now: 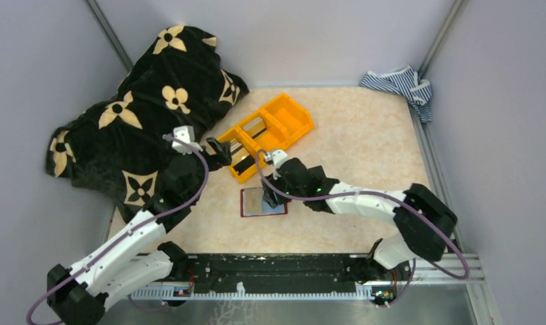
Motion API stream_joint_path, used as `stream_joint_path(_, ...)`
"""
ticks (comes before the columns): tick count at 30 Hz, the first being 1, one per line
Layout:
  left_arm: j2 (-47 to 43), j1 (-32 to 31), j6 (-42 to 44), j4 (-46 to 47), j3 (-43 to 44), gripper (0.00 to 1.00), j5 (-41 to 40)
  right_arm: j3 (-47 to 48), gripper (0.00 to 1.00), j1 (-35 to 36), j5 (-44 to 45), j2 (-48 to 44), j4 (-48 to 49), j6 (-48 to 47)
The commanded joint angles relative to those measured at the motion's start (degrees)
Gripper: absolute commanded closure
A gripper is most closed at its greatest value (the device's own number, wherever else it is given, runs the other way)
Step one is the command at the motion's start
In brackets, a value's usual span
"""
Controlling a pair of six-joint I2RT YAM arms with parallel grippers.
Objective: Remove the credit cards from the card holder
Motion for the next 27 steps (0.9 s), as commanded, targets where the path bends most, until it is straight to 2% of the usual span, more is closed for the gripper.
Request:
stream_joint_path(1, -5.8, -0.2, -10.6, -11.2, -5.4, 0.09, -10.5, 8.5, 0.38, 5.6, 9.3, 8.1, -3.3, -1.0)
stream_joint_path(3, -8.8, -0.2, -13.6, -14.0, -6.8, 0.10, -13.2, 12.2, 0.33, 6.6, 9.0, 12.1, -4.8, 0.3)
stream_joint_path(7, -13.4, -0.1, -16.1, -17.7, -7.8, 0.10, -16.2, 18.6, 0.30, 9.9, 12.8, 19.1, -8.2, -0.6)
stream_joint_path(13, -16.9, -0.1, -17.0, -20.2, -9.3, 0.10, -17.3, 26.0, 0.29, 12.0, 15.5, 26.6, -11.3, -1.1)
stream_joint_path(17, -16.0, -0.1, -17.1, -19.8, -10.0, 0.09, -16.9, 26.8, 0.29, 12.4, 16.7, 28.3, -12.3, -1.7)
stream_joint_path(23, -14.2, -0.1, -16.8, -19.1, -9.5, 0.07, -15.8, 25.1, 0.32, 12.4, 17.7, 28.6, -12.6, -1.3)
stream_joint_path(27, -14.3, -0.1, -16.3, -18.7, -9.6, 0.07, -15.7, 23.9, 0.44, 12.4, 17.6, 28.8, -11.9, -0.6)
